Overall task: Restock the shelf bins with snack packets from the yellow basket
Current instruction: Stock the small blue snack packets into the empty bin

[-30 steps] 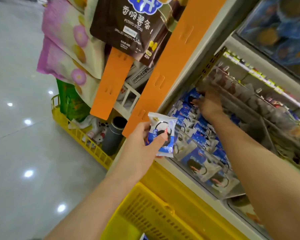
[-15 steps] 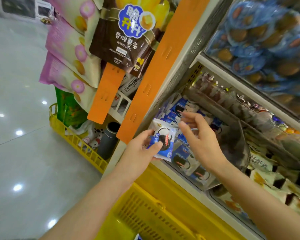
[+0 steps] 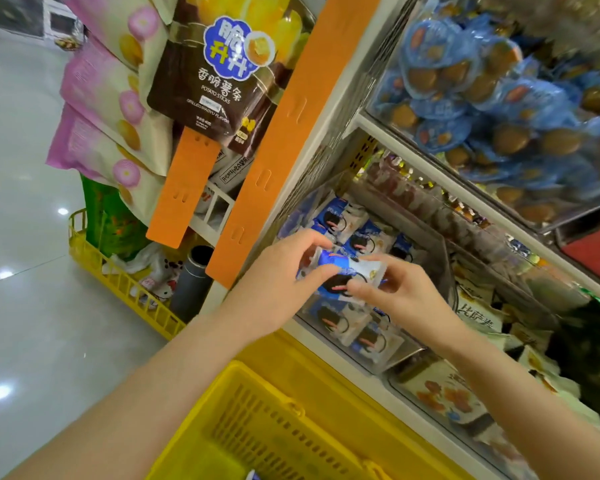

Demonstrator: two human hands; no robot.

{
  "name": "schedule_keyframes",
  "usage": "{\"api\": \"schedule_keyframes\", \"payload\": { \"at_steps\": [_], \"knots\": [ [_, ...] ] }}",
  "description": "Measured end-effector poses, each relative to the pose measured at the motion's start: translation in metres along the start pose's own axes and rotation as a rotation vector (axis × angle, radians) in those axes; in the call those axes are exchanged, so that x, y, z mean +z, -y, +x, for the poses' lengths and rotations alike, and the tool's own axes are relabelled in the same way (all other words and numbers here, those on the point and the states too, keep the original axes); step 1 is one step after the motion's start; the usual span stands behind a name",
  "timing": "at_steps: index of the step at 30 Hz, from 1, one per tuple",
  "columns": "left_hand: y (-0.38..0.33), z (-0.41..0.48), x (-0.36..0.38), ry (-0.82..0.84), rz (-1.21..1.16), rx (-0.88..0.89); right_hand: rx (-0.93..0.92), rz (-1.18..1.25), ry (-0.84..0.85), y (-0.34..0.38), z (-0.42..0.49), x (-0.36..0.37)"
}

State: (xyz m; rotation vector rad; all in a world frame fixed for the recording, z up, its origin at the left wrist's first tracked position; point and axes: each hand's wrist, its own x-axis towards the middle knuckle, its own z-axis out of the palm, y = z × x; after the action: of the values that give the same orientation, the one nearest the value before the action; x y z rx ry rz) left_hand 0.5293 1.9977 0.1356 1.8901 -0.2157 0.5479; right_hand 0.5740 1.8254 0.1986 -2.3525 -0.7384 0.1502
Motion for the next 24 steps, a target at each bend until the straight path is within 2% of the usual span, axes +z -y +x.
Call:
{"api": "schedule_keyframes", "payload": {
  "at_steps": [5,8,15,18,24],
  "knots": [
    [0.018,0.018,0.007,0.085,0.394,0.113,0.242,-0.03,-0.274,-0.039,0.034,-0.025],
    [0.032,0.018,0.013,0.124,0.518,0.181,0.296,-0.081,-0.361,-0.051,0.068,-0.025],
    [0.044,0.022,0.011,0.099,0.54,0.205,0.289,-0.199,-0.347,-0.054,0.144,0.011],
    [0.046,0.022,0.012,0.098,0.543,0.211,0.342,-0.251,-0.313,-0.06,0.156,0.024],
    [0.047,0.022,0.013,0.082,0.549,0.212,0.34,-0.319,-0.349,-0.065,0.158,0.026]
  ]
}}
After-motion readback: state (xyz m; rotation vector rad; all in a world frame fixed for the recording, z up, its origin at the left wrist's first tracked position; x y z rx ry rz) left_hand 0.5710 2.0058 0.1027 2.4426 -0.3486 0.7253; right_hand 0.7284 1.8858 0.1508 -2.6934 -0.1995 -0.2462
